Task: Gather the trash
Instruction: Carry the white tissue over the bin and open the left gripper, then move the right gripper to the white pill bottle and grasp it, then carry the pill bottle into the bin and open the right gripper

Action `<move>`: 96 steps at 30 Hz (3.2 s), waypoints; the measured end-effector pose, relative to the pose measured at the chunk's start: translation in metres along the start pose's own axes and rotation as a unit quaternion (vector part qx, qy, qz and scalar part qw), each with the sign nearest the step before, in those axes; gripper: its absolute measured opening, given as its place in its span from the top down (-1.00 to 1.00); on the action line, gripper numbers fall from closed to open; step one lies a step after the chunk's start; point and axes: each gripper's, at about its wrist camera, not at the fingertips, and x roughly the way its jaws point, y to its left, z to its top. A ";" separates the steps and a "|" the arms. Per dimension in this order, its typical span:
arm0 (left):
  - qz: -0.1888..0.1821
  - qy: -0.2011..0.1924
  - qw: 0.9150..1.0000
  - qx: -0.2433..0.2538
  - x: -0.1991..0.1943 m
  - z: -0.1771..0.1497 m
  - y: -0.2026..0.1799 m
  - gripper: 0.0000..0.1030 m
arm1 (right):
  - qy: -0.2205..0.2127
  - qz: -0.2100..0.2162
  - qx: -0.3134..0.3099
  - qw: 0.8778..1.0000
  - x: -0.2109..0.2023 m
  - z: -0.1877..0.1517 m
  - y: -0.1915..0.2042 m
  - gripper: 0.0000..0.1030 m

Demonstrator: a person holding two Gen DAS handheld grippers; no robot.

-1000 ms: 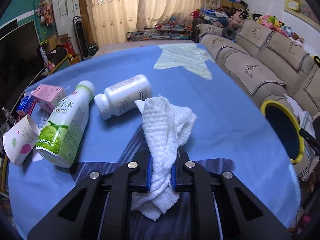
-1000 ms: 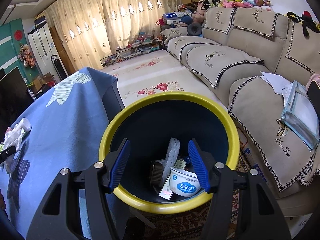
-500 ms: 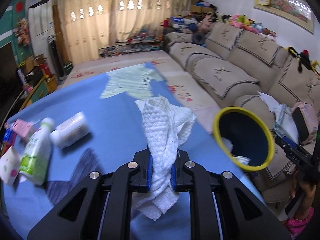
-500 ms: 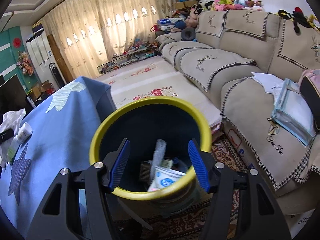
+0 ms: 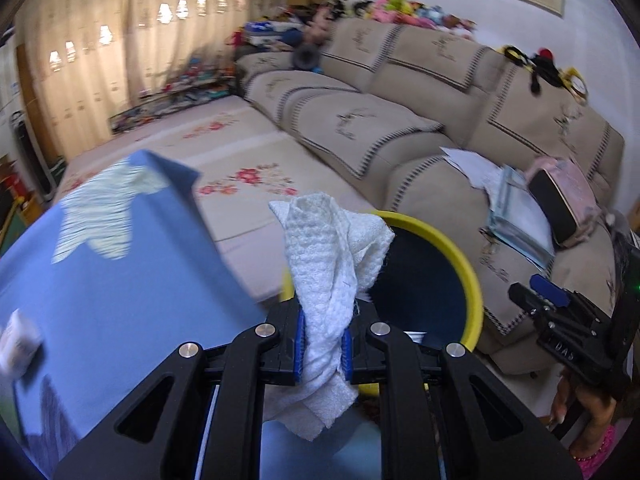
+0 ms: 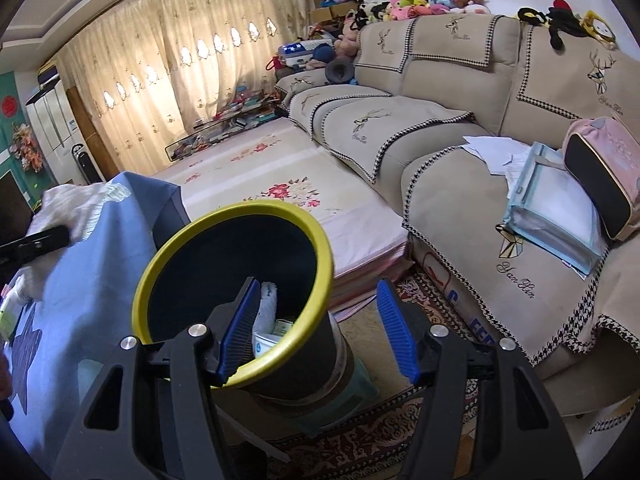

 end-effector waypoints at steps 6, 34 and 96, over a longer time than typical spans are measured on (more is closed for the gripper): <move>-0.026 0.032 0.999 0.012 0.052 0.014 -0.029 0.71 | -0.001 -0.008 0.006 1.000 -0.002 0.001 -0.006 -0.14; 0.092 -0.119 0.983 -0.102 -0.132 -0.081 0.125 -0.90 | 0.031 0.013 -0.063 0.997 0.011 -0.002 0.070 -0.25; 0.231 -0.123 0.924 -0.278 -0.217 -0.251 0.339 -0.90 | 0.080 0.230 -0.300 0.922 0.022 -0.014 0.457 -0.55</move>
